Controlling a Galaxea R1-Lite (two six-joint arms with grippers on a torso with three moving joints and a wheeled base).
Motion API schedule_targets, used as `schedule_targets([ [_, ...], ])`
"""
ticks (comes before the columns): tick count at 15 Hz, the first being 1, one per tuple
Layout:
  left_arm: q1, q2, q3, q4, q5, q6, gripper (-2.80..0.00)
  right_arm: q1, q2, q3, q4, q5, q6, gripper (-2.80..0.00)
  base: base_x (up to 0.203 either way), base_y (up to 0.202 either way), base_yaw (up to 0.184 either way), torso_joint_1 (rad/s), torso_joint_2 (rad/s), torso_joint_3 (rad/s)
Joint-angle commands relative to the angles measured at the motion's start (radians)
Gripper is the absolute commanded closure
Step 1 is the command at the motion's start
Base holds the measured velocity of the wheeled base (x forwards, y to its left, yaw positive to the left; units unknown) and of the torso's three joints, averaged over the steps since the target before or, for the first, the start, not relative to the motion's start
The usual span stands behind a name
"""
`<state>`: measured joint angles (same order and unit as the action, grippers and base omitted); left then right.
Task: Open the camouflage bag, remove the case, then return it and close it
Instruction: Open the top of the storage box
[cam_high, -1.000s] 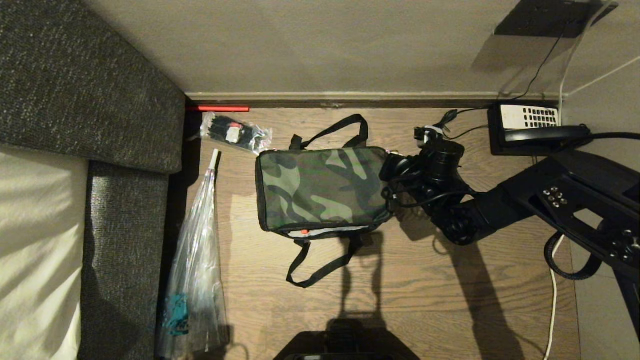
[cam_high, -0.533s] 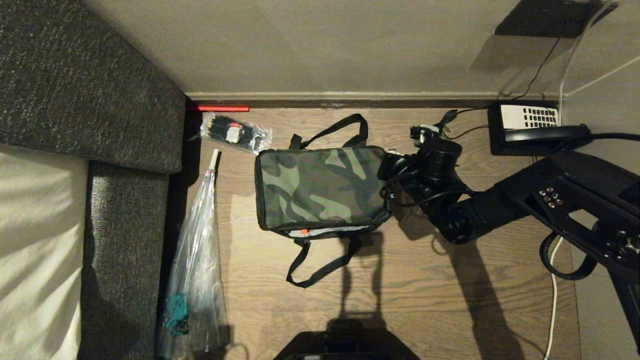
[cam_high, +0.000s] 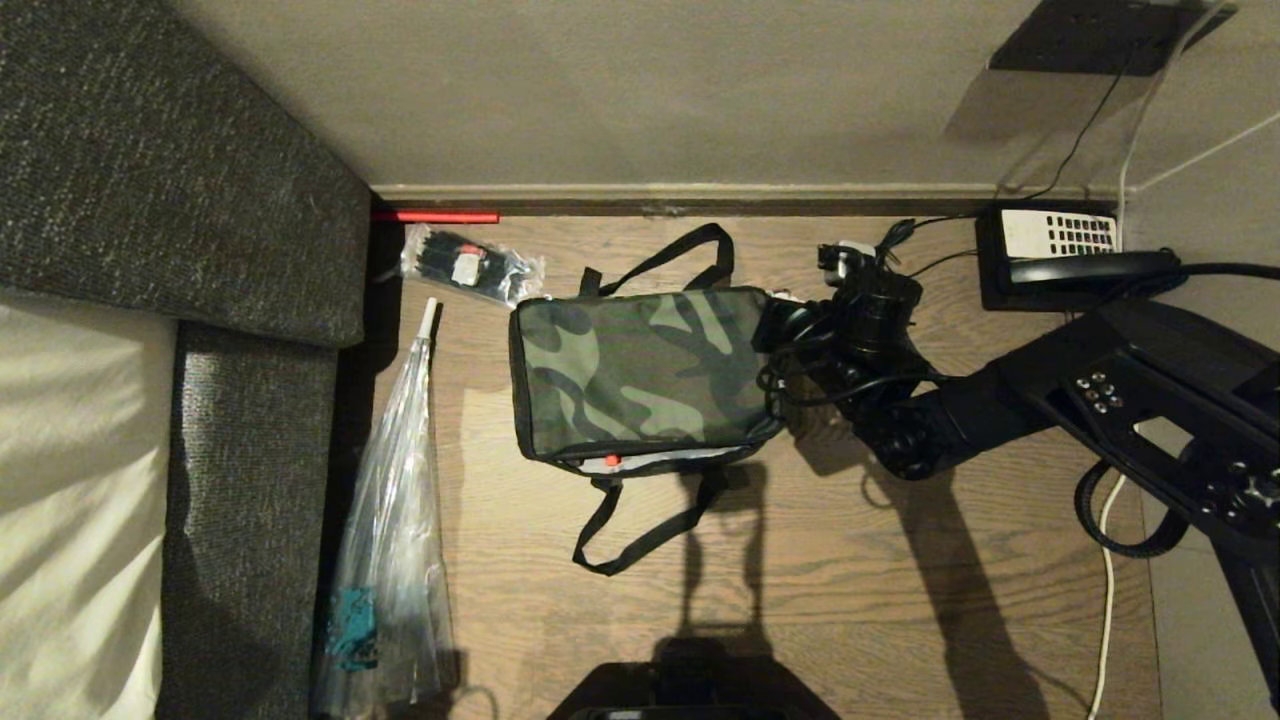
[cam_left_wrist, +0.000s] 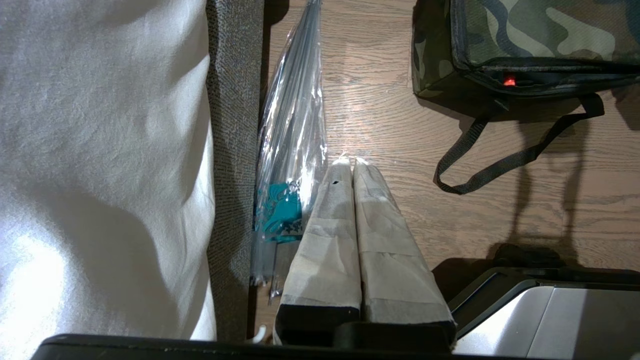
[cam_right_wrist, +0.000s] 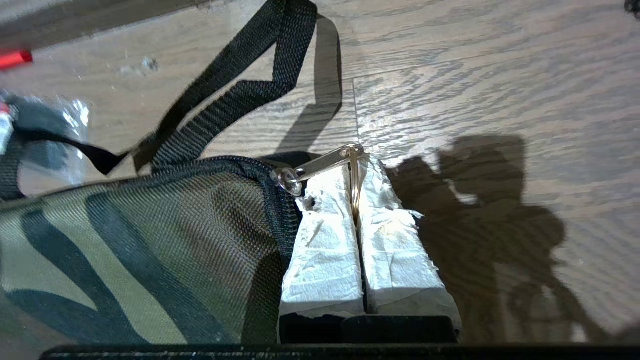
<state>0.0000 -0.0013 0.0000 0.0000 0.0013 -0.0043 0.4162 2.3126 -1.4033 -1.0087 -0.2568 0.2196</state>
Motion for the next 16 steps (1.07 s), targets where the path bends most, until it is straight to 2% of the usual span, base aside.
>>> schedule_targets([
  [1, 0.000, 0.001, 0.001, 0.000, 0.000, 0.000, 0.00, 0.001, -0.005, 0.006, 0.000, -0.002, -0.011, 0.00, 0.000, 0.000, 0.000, 0.000, 0.00, 0.000],
  [2, 0.000, 0.001, 0.000, 0.000, 0.000, 0.000, 0.00, 0.000, -0.005, 0.013, 0.011, -0.008, -0.011, 0.00, 0.000, 0.000, 0.000, 0.000, 0.00, 0.000],
  [3, 0.000, 0.001, 0.002, 0.000, 0.000, 0.000, 0.00, 0.000, -0.008, 0.029, 0.010, -0.006, -0.011, -2.80, 0.000, 0.000, 0.000, 0.000, 0.00, 0.000],
  [7, 0.000, 0.001, 0.000, 0.000, 0.000, 0.000, 0.00, -0.006, -0.022, 0.083, 0.002, 0.002, -0.020, -2.80, 0.000, 0.000, 0.000, 0.000, 0.00, 0.000],
  [10, 0.000, 0.001, 0.001, 0.000, 0.000, 0.000, 0.00, -0.051, -0.066, 0.184, 0.001, 0.020, -0.024, -2.80, 0.000, 0.000, 0.000, 0.000, 0.00, 0.000],
  [12, 0.000, 0.001, 0.000, 0.000, 0.000, 0.000, 0.00, -0.083, -0.105, 0.255, 0.008, 0.055, -0.021, -2.80, 0.000, 0.000, 0.000, 0.000, 0.00, 0.000],
  [13, 0.000, 0.001, 0.001, 0.000, 0.000, 0.000, 0.00, -0.103, -0.137, 0.317, 0.012, 0.101, -0.015, -2.80, 0.000, 0.000, 0.000, 0.000, 0.00, 0.000],
  [14, 0.000, 0.001, 0.000, 0.000, 0.000, 0.000, 0.00, -0.117, -0.168, 0.354, 0.018, 0.144, 0.007, -2.80, 0.000, 0.000, 0.000, 0.000, 0.00, 0.000],
  [16, 0.000, 0.001, 0.002, 0.000, 0.000, 0.000, 0.00, -0.123, -0.197, 0.367, 0.048, 0.182, 0.099, -2.80, 0.000, 0.000, 0.000, 0.000, 0.00, 0.000],
])
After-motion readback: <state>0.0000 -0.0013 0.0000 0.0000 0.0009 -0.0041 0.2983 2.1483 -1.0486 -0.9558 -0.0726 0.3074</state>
